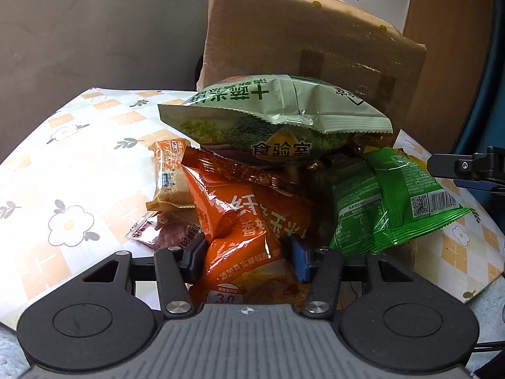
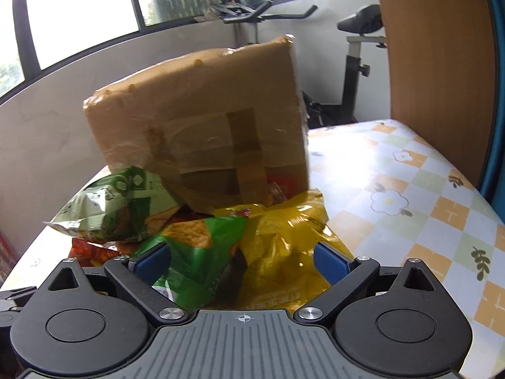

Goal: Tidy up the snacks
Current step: 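Grasp the green snack bag with the right tool while the left tool holds the orange bag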

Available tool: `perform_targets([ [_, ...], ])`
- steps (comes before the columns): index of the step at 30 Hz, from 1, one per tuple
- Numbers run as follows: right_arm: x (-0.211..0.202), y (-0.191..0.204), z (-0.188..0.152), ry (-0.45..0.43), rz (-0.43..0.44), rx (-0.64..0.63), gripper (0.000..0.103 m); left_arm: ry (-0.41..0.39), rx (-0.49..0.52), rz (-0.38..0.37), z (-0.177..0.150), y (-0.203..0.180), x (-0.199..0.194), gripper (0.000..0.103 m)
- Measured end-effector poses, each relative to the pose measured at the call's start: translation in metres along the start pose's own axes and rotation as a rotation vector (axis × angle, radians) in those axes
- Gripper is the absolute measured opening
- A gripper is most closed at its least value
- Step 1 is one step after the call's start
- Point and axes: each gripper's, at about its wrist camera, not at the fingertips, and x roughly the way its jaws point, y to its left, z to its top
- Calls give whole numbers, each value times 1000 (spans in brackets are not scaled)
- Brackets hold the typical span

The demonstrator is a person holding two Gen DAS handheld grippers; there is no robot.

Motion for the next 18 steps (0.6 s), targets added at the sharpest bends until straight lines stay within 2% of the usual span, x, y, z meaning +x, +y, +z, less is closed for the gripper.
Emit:
perform_targets([
  [3, 3, 12, 1, 16, 50, -48, 92, -25, -15, 10, -2, 6, -13, 53],
  [7, 19, 23, 3, 86, 111, -73, 84, -57, -46, 19, -6, 10, -23, 51],
  [13, 52, 20, 12, 187, 133, 88, 85, -88, -81, 31, -12, 18, -42, 51],
  [18, 56, 23, 4, 191, 119, 112, 84, -93, -103, 48, -14, 24, -42, 51],
])
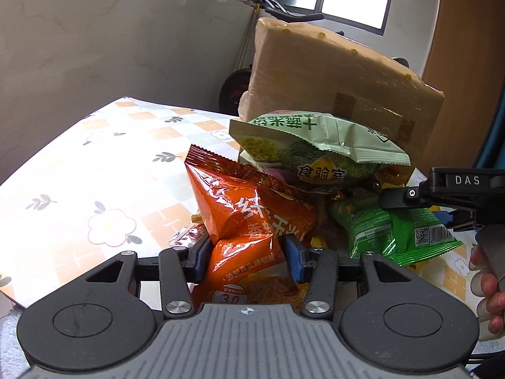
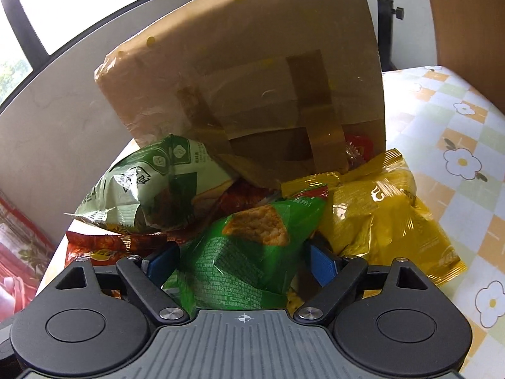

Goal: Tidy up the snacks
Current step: 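Grasp the green snack bag with the right tool while the left tool holds the orange bag, then carry both bags over the cardboard box and open both tools to drop them inside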

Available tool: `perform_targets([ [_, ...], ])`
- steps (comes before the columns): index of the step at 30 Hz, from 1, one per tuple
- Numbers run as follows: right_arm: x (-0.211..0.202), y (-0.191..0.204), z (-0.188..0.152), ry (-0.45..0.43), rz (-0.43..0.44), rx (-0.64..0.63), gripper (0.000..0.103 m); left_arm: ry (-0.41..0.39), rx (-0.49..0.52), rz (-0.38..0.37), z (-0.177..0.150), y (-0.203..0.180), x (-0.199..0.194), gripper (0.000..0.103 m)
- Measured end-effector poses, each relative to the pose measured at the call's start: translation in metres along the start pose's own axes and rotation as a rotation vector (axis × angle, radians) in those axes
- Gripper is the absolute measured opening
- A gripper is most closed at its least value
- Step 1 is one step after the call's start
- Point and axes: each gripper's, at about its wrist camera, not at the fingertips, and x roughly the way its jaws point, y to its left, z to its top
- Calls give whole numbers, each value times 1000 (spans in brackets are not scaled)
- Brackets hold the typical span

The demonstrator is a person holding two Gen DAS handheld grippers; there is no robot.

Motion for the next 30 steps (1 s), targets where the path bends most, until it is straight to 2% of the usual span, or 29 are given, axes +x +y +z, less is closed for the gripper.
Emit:
perform_targets([
  [4, -2, -4, -4, -3, -1, 17, 82, -4, -16, 23, 3, 1, -1, 51],
  [8, 2, -12, -5, 28, 8, 52, 87, -16, -11, 45, 4, -1, -4, 51],
  [10, -1, -14, -6, 23, 30, 69, 83, -22, -9, 51, 4, 0, -8, 51],
  [11, -3, -14, -6, 15, 47, 70, 76, -25, -10, 55, 4, 0, -9, 51],
  [14, -13, -9, -7, -19, 30, 47, 68, -33, -20, 67, 3, 4, -15, 51],
  [22, -54, -10, -8, -149, -36, 37, 66, -58, -60, 146, 3, 14, -34, 51],
  [30, -78, -7, -12, -233, -83, -41, 66, -136, -117, 248, 11, 24, -58, 51],
])
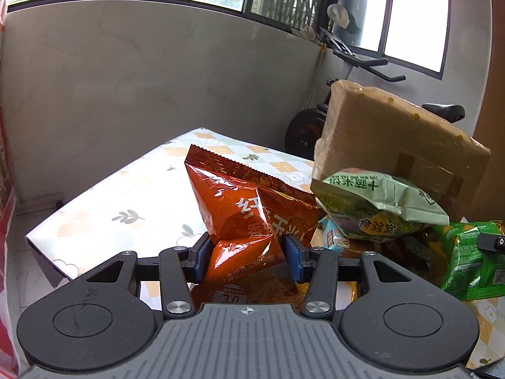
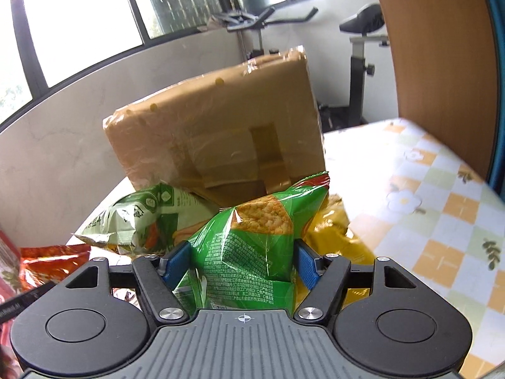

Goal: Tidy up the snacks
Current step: 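Carry both bags over the cardboard box and open both tools to drop them inside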

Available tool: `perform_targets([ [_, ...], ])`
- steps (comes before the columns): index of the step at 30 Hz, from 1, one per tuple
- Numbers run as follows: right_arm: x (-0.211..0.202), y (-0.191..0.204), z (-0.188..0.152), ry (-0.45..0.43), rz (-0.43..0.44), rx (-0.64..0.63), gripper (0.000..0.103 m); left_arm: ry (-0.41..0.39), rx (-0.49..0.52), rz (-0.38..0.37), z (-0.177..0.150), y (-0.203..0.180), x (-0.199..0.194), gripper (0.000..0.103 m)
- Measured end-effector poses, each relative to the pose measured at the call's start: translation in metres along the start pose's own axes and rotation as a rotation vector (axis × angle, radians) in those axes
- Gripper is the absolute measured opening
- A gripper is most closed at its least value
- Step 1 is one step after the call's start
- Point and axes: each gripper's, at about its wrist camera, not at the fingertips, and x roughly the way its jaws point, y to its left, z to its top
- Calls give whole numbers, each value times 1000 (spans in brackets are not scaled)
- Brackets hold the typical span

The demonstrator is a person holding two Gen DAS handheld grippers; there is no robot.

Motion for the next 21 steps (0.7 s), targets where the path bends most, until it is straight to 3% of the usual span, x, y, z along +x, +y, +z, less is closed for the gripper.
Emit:
perform_targets([
  [5, -10, 3, 4, -54, 7, -28, 66, -59, 5, 59, 9, 5, -13, 51],
  [10, -22, 9, 9, -123, 8, -86, 66, -143, 17, 63, 25, 1, -26, 51],
  [21, -43, 11, 43, -245, 17, -143, 66, -215, 88, -72, 78, -31, -30, 51],
])
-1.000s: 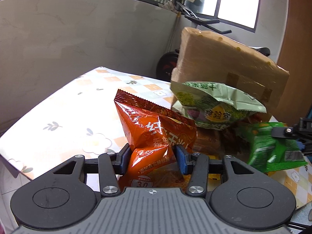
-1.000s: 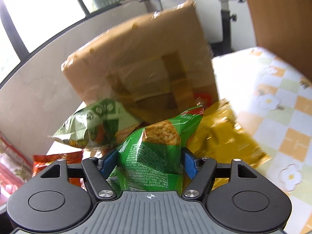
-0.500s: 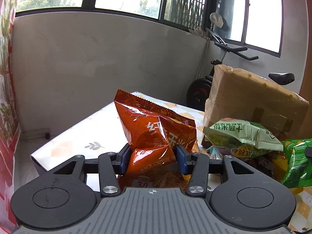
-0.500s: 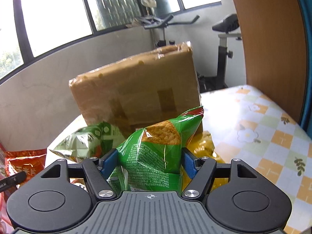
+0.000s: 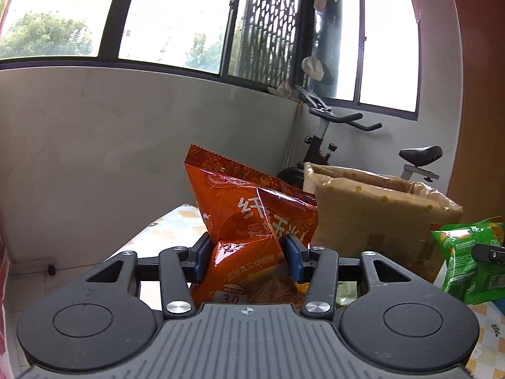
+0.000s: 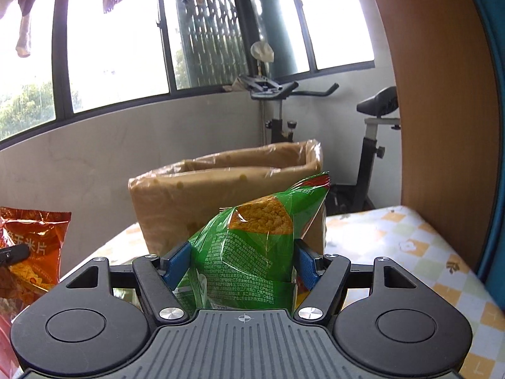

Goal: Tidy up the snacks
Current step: 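Carry both bags over the cardboard box and open both tools to drop them inside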

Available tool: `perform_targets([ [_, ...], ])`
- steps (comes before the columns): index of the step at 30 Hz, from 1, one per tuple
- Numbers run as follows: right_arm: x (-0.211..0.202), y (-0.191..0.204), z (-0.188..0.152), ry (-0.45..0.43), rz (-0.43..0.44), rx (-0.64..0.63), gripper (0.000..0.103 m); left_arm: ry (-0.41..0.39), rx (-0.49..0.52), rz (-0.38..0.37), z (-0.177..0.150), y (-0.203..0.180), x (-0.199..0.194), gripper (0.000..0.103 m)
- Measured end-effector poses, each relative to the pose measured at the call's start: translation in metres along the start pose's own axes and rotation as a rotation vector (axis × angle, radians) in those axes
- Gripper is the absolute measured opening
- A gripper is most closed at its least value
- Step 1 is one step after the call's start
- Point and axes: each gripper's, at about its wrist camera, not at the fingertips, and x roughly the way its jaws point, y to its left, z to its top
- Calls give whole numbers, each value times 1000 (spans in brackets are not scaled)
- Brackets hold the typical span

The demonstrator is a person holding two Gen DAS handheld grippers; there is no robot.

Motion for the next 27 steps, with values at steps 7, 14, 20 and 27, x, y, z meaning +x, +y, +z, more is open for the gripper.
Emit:
perform_targets([
  [7, -1, -6, 42, -65, 33, -30, 66, -42, 47, -107, 43, -36, 30, 51],
  [14, 21, -11, 86, -112, 41, -103, 66, -63, 90, -233, 74, -77, 81, 51],
  [20, 66, -9, 117, -154, 31, -226, 66, -36, 113, -253, 102, -106, 144, 51],
  [27, 136, -9, 142, -137, -7, -285, 66, -17, 197, -193, 127, -140, 211, 51],
])
